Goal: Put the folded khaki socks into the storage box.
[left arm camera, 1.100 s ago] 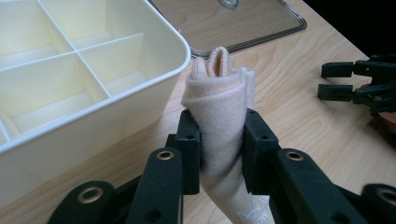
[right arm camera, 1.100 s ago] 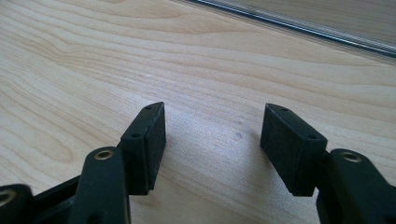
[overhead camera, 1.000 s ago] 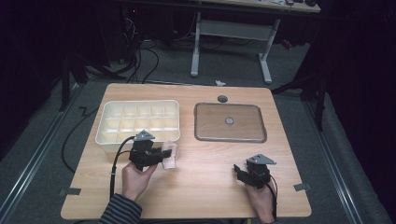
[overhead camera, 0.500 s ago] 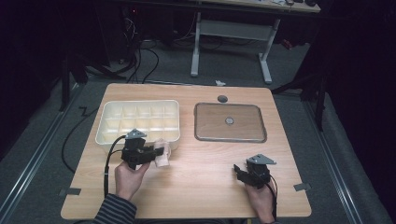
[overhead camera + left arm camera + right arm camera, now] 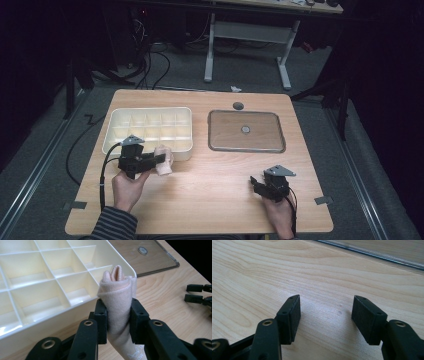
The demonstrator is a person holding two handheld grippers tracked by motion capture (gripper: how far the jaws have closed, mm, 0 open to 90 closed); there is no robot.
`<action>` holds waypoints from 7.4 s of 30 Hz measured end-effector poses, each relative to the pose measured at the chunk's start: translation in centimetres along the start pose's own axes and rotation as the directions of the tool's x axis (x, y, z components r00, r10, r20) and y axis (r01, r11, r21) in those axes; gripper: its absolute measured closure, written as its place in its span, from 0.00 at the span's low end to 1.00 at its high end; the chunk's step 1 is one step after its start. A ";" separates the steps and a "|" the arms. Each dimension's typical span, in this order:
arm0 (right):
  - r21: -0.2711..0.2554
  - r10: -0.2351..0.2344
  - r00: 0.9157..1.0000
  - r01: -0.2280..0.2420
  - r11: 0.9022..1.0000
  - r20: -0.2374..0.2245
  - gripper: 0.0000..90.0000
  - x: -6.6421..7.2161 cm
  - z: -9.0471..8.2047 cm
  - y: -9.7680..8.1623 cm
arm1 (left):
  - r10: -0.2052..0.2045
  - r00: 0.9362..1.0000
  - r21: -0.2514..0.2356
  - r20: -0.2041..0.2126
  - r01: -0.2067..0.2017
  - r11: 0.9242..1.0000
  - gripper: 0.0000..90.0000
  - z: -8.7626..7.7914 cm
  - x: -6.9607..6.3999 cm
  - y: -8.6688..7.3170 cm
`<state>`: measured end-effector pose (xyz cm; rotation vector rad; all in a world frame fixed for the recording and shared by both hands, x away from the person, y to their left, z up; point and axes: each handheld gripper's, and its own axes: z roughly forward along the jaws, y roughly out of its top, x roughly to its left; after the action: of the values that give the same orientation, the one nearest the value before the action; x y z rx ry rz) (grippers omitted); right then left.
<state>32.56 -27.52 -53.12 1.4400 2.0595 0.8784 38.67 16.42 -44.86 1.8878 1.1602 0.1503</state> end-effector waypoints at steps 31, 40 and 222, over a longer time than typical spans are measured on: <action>0.001 -0.001 1.000 0.001 1.000 0.001 0.45 0.0 0.0 0.0 | 0.012 0.997 0.006 -0.073 -0.012 1.000 0.80 -0.9 2.6 1.7; 0.001 0.001 1.000 -0.001 1.000 0.002 0.45 0.0 0.0 0.0 | 0.012 0.996 -0.005 -0.093 -0.013 1.000 0.80 -0.9 3.0 2.6; -0.002 0.021 1.000 -0.021 1.000 -0.009 0.44 -0.1 0.1 0.1 | 0.208 0.946 0.239 -0.248 -0.149 0.960 0.58 3.4 5.8 4.3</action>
<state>32.70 -27.63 -53.10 1.4613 2.0531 0.8973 46.46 18.07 -45.59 2.2207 1.2233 0.4094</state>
